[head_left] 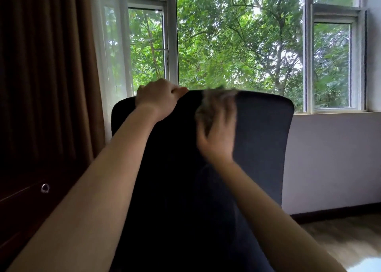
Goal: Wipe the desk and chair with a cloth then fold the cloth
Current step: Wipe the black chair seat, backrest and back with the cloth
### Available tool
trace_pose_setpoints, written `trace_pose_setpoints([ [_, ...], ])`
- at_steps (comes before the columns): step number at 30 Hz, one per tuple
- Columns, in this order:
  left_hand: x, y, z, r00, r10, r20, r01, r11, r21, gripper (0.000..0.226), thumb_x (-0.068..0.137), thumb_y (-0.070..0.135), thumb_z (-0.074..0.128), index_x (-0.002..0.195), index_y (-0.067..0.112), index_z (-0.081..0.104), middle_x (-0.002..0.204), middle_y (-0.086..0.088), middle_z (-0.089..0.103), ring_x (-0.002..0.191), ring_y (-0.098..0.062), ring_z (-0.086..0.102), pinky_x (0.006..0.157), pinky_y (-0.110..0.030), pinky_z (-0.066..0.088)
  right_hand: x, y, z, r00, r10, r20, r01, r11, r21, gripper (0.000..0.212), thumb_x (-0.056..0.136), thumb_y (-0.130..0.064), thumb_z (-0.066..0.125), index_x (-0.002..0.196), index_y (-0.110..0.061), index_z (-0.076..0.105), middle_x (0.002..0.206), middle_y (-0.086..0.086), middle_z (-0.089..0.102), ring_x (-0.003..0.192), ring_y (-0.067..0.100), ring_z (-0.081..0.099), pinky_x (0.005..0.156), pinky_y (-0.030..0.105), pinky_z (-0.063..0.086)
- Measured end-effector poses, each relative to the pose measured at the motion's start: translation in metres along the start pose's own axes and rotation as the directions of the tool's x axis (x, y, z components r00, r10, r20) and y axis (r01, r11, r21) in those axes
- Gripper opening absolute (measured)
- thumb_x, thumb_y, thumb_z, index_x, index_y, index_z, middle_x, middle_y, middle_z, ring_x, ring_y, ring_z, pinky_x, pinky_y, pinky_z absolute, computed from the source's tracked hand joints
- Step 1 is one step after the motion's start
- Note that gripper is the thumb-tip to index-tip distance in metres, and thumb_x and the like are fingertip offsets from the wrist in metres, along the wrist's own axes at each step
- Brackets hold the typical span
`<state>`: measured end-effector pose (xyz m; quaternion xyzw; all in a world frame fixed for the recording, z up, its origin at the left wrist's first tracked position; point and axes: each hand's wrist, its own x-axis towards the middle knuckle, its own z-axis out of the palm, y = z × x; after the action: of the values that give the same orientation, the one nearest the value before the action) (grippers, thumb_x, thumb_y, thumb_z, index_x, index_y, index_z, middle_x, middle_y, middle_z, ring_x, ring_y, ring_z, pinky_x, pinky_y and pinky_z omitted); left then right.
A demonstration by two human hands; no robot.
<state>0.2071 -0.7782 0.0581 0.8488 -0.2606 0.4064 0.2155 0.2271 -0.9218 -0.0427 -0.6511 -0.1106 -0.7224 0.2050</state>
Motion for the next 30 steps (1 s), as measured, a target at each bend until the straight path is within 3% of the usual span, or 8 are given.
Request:
trace_pose_setpoints([
  [4,-0.002,-0.007,-0.019,0.991,0.030,0.128,-0.008,0.986,-0.168,0.052,0.101,0.042,0.034,0.108,0.002,0.065,0.102,-0.020,0.066,0.094,-0.030,0.061,0.077,-0.034,0.040,-0.040,-0.053,0.035,0.847,-0.493,0.199,0.507,0.862,-0.021,0.030,0.085,-0.016,0.063,0.113,-0.008,0.067,0.127,0.026,0.055,0.129,0.038,0.037,0.106,0.044,0.034],
  [7,-0.012,-0.010,-0.019,0.998,-0.012,0.064,0.022,0.987,-0.157,0.046,0.102,0.037,0.035,0.080,0.004,0.058,0.082,-0.016,0.059,0.085,-0.031,0.057,0.069,-0.033,0.034,-0.037,-0.037,0.030,0.782,-0.569,0.253,0.600,0.797,-0.063,0.031,0.087,-0.017,0.060,0.117,-0.016,0.063,0.124,0.023,0.058,0.128,0.034,0.038,0.105,0.042,0.031],
  [12,-0.020,-0.005,-0.007,1.000,-0.027,-0.001,0.027,0.999,-0.035,0.035,0.102,0.032,0.032,0.110,0.013,0.060,0.112,-0.015,0.063,0.108,-0.030,0.055,0.100,-0.035,0.025,-0.004,0.057,-0.020,0.997,-0.050,-0.063,0.037,0.983,-0.181,0.039,0.090,-0.016,0.052,0.129,-0.014,0.051,0.134,0.028,0.047,0.121,0.041,0.046,0.097,0.041,0.042],
  [16,-0.015,-0.010,-0.009,1.000,-0.012,0.015,0.013,0.999,-0.044,0.033,0.102,0.024,0.033,0.124,0.020,0.058,0.124,-0.006,0.061,0.120,-0.026,0.051,0.103,-0.033,0.019,0.021,0.107,-0.054,0.706,0.660,-0.255,-0.684,0.729,-0.006,0.052,0.097,-0.008,0.023,0.146,0.007,0.015,0.147,0.036,0.019,0.132,0.047,0.027,0.108,0.045,0.024],
  [20,-0.017,-0.004,-0.006,0.999,-0.008,-0.032,0.007,0.999,-0.037,0.030,0.102,0.023,0.036,0.119,0.020,0.060,0.118,-0.006,0.064,0.115,-0.027,0.054,0.101,-0.033,0.022,0.027,0.086,-0.045,0.677,0.680,-0.282,-0.696,0.716,0.052,0.052,0.099,-0.014,0.022,0.146,0.007,0.016,0.145,0.034,0.023,0.130,0.045,0.031,0.103,0.037,0.024],
  [23,-0.019,-0.004,-0.003,0.999,0.009,-0.053,-0.011,0.999,-0.035,0.029,0.102,0.024,0.037,0.119,0.021,0.060,0.119,-0.004,0.064,0.115,-0.025,0.054,0.099,-0.032,0.022,0.015,0.047,-0.018,0.833,0.438,-0.338,-0.457,0.889,0.024,0.051,0.094,-0.019,0.043,0.140,0.003,0.037,0.137,0.033,0.036,0.120,0.045,0.044,0.093,0.039,0.039],
  [26,-0.018,-0.005,-0.003,0.998,0.007,-0.063,-0.009,1.000,-0.021,0.029,0.101,0.025,0.036,0.117,0.022,0.060,0.118,-0.005,0.064,0.115,-0.025,0.054,0.098,-0.031,0.022,-0.002,0.007,0.004,0.987,-0.021,-0.159,0.015,0.999,-0.037,0.039,0.088,-0.015,0.055,0.126,-0.006,0.052,0.132,0.032,0.044,0.121,0.044,0.046,0.096,0.038,0.041],
  [30,-0.017,-0.011,-0.003,0.996,-0.006,-0.085,0.005,1.000,-0.017,0.028,0.101,0.025,0.036,0.116,0.022,0.059,0.117,-0.003,0.064,0.114,-0.025,0.053,0.096,-0.032,0.022,-0.044,-0.012,0.029,0.785,-0.614,0.085,0.617,0.787,-0.017,0.026,0.087,-0.012,0.062,0.113,-0.010,0.062,0.124,0.023,0.050,0.121,0.041,0.046,0.108,0.039,0.034],
])
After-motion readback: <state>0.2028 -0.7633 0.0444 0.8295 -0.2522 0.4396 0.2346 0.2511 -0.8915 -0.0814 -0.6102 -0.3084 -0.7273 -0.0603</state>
